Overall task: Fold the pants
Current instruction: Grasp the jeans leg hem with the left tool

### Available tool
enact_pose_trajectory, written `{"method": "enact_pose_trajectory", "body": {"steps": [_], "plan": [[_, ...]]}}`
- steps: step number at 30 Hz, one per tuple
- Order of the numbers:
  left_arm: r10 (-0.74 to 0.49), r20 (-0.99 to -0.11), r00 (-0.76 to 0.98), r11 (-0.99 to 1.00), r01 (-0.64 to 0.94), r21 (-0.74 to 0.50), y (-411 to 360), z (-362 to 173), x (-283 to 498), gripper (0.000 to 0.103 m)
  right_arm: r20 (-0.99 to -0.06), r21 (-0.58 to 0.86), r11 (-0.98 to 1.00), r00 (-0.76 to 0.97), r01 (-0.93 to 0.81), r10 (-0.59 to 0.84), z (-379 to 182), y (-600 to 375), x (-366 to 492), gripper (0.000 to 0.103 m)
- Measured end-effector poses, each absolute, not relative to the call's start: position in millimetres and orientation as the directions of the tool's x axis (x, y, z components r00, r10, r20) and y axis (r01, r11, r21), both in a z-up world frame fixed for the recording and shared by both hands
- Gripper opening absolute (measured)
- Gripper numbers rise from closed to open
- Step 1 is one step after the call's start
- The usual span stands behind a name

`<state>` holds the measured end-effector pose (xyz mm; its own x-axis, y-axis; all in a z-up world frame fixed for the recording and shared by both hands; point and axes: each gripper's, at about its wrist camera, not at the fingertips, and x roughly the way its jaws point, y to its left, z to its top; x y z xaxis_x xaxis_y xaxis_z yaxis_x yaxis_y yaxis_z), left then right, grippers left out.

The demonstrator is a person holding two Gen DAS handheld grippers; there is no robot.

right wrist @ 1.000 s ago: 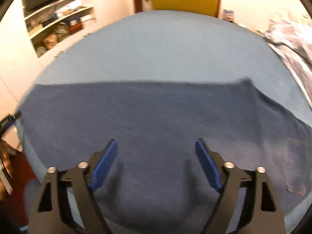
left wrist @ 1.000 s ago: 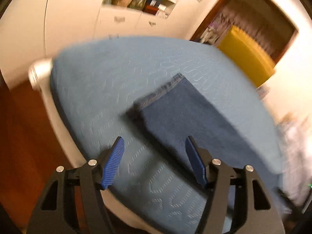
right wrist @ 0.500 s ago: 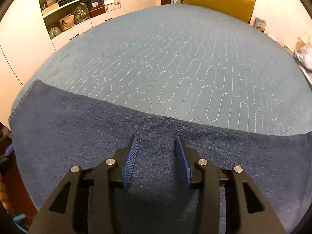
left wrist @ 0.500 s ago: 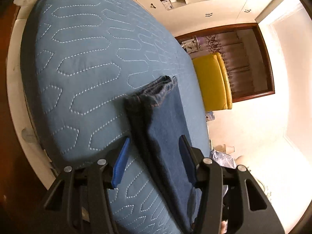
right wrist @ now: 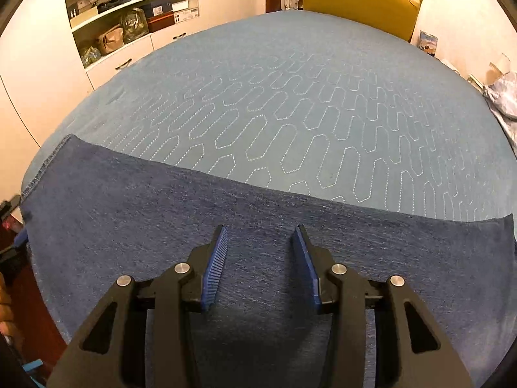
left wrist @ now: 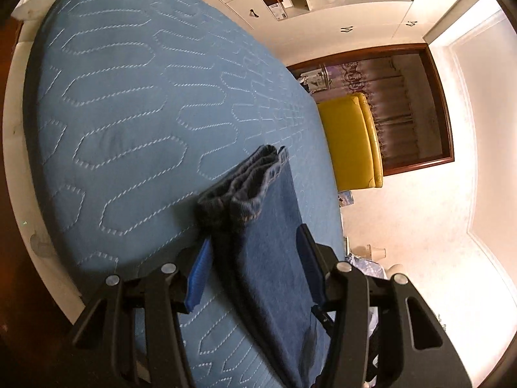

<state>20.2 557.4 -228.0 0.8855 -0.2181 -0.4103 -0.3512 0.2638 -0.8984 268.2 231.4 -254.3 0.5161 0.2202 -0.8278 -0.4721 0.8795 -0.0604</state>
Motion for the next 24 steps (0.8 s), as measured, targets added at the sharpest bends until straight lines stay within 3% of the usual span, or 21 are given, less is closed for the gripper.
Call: {"method": "enact_pose_trajectory", "body": {"steps": [4, 6, 9, 13, 20, 24], "plan": [[-0.224, -0.415, 0.882, 0.256, -0.358, -0.898, 559.7, -224.7, 29.1, 0.049, -0.833, -0.070, 0.878, 0.512, -0.473, 0.210, -260.3, 232.6, 269.4, 0.043], [-0.230, -0.419, 0.878, 0.269, -0.356, -0.895, 559.4, -222.5, 32.1, 0.032, -0.832, -0.074, 0.878, 0.515, -0.472, 0.207, -261.3, 234.0, 269.4, 0.044], [-0.227, -0.431, 0.873, 0.287, -0.362, -0.887, 557.4, -223.9, 28.6, 0.017, -0.833, -0.075, 0.879, 0.514, -0.471, 0.205, -262.6, 233.0, 269.8, 0.045], [-0.212, -0.426, 0.880, 0.334, -0.344, -0.877, 554.3, -217.2, 26.4, 0.012, -0.836, -0.085, 0.877, 0.513, -0.473, 0.196, -263.6, 234.9, 270.0, 0.045], [-0.130, -0.511, 0.850, 0.539, -0.372, -0.756, 535.8, -187.7, 28.4, 0.009, -0.870, -0.068, 0.863, 0.453, -0.501, 0.194, -241.9, 256.8, 276.1, 0.048], [-0.013, -0.576, 0.818, 0.701, -0.403, -0.588, 507.4, -160.0, 34.6, 0.008, -0.906, 0.091, 0.769, 0.268, -0.633, 0.328, -214.0, 316.7, 275.3, 0.076]]}}
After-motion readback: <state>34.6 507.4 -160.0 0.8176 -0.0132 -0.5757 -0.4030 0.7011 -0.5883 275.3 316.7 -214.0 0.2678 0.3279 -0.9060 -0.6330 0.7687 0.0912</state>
